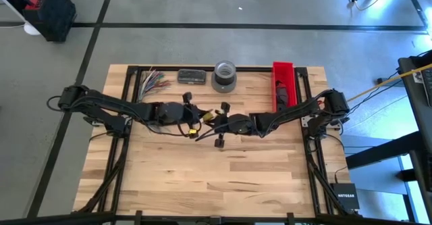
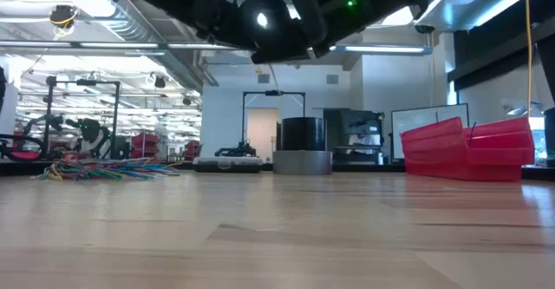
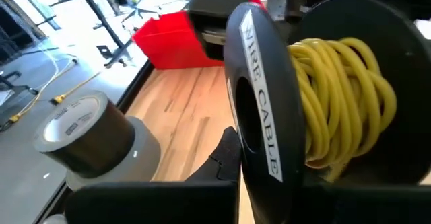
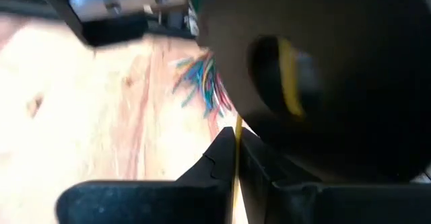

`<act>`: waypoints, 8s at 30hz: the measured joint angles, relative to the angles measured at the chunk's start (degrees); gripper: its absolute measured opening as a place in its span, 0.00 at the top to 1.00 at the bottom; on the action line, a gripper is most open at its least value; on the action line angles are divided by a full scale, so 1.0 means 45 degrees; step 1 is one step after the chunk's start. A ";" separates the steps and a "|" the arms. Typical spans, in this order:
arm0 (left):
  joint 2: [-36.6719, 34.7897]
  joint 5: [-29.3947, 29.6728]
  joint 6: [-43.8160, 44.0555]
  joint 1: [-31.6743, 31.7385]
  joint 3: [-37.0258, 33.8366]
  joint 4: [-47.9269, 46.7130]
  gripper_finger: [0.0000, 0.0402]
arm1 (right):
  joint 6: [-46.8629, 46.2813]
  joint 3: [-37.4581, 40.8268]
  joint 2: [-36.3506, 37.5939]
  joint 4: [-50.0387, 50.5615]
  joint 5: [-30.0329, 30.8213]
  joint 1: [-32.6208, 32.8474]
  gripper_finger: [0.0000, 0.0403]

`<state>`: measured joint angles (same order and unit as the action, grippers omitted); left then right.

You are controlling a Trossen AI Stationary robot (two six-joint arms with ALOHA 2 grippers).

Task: Coil cords
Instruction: Coil the yellow wire onto the spool, then uncoil the yellow wire from the spool

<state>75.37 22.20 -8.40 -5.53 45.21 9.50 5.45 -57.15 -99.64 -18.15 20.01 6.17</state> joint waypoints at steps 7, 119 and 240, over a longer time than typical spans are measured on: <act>-0.0009 -0.0234 -0.0170 -0.0004 0.0210 -0.1191 1.00 | 0.0120 0.0029 0.0745 0.1724 0.0731 -0.0025 0.96; -0.0180 0.2672 -0.3509 -0.2631 0.0763 -0.1546 0.79 | 0.5465 0.0369 0.1074 -0.0390 0.3065 0.2283 0.99; -0.4809 0.3332 -0.1001 -0.0135 -0.3730 0.0781 0.82 | 0.1079 0.0224 0.1915 0.3294 0.1311 0.1375 0.97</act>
<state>53.74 37.19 -12.91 -6.13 28.42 13.02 10.31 -56.14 -91.02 -3.32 25.91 12.36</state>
